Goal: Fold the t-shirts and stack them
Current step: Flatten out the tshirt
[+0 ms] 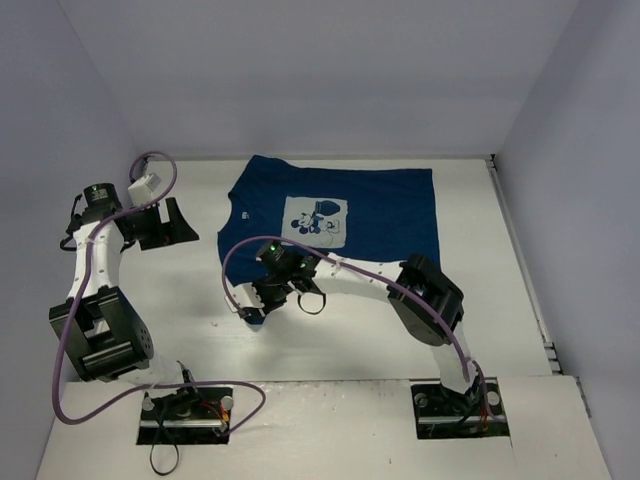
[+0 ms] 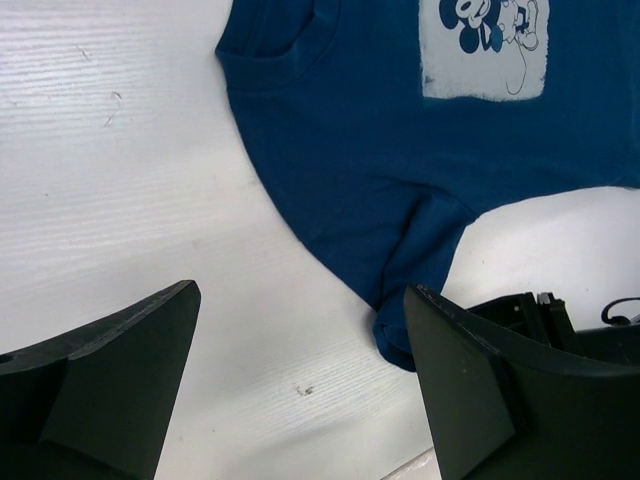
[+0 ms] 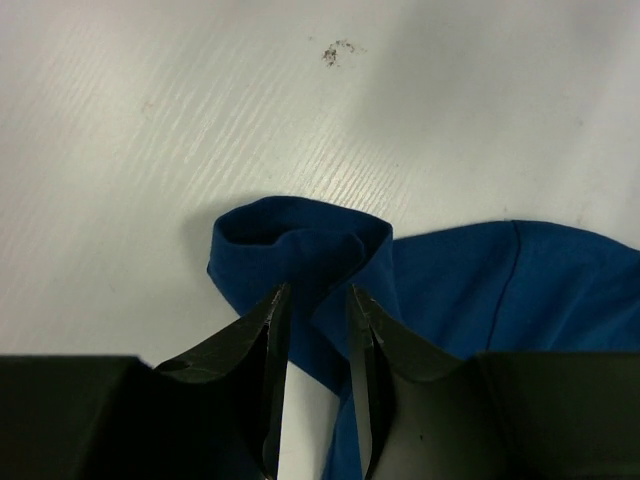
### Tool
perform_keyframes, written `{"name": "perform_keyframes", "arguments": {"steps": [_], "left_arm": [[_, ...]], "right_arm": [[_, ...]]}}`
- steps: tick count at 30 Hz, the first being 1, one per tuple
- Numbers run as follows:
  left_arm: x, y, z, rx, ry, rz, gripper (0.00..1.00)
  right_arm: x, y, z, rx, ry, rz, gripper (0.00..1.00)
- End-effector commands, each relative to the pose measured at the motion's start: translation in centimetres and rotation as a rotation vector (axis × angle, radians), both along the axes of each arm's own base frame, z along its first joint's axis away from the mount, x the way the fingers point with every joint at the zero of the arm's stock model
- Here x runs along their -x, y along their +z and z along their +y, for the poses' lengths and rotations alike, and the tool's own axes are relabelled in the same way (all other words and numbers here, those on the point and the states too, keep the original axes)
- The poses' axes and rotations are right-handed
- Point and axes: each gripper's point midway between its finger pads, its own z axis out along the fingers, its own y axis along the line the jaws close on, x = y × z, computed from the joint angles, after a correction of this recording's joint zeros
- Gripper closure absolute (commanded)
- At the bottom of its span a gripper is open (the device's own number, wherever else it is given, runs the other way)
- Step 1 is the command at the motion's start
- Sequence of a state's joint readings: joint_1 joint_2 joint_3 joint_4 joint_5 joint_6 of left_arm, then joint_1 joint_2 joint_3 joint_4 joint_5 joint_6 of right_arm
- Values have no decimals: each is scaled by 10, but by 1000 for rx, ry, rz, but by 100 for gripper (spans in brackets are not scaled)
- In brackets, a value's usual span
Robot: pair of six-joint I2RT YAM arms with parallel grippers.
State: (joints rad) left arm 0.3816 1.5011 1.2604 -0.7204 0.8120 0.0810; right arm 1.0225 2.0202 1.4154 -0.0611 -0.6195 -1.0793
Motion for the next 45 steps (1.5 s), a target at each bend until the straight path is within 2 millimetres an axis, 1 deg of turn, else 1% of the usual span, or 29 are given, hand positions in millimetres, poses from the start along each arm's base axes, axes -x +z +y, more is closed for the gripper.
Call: {"name": "perform_keyframes", "arguments": {"steps": [1, 2, 4, 8, 11, 14, 18, 20, 21, 23, 25, 26, 29, 31, 35, 38, 40, 41, 44, 45], "left_arm": [[7, 14, -1, 2, -24, -54, 19], [8, 14, 0, -2, -25, -57, 19], [8, 16, 1, -1, -23, -61, 19], [8, 18, 4, -3, -24, -59, 19], [10, 17, 6, -6, -23, -56, 19], [13, 15, 6, -15, -28, -59, 19], [15, 11, 6, -22, -32, -53, 19], [16, 10, 6, -22, -34, -52, 19], [16, 10, 6, -23, -34, -52, 19], [16, 9, 5, -20, -37, -51, 19], [16, 9, 5, -17, -39, -50, 19], [17, 8, 5, -14, -40, -48, 19], [17, 6, 4, -12, -46, -47, 19], [18, 6, 4, -13, -49, -49, 19], [17, 5, 3, -7, -52, -46, 19], [16, 4, 3, -2, -53, -42, 19], [15, 4, 3, 3, -52, -40, 19], [14, 5, 3, 4, -50, -40, 19], [14, 7, 3, 5, -52, -46, 19], [13, 8, 3, 3, -52, -49, 19]], "right_arm": [[-9, 22, 23, -77, -26, -7, 75], [-10, 17, 23, -68, -31, 0, 77], [-14, 15, 25, -65, -37, -4, 77], [-22, 0, 23, -42, -56, 2, 76], [-32, -5, 21, -33, -77, -2, 69], [-40, -7, 16, -25, -90, -17, 67], [-50, -6, 11, -18, -109, -44, 71], [-54, -6, 9, -13, -130, -43, 75], [-56, -4, 8, -17, -134, -45, 78], [-57, -1, 5, -20, -137, -50, 81], [-57, 4, 4, -30, -135, -51, 82], [-56, 10, 5, -40, -133, -52, 81], [-53, 22, 7, -65, -123, -52, 79], [-47, 43, 11, -104, -115, -47, 75], [-28, 82, 24, -179, -86, -33, 71], [-17, 99, 31, -208, -77, -29, 70], [-17, 100, 31, -209, -78, -33, 70], [-19, 96, 30, -201, -83, -42, 70], [-22, 77, 17, -154, -73, -65, 70], [-24, 74, 15, -147, -61, -82, 70]]}}
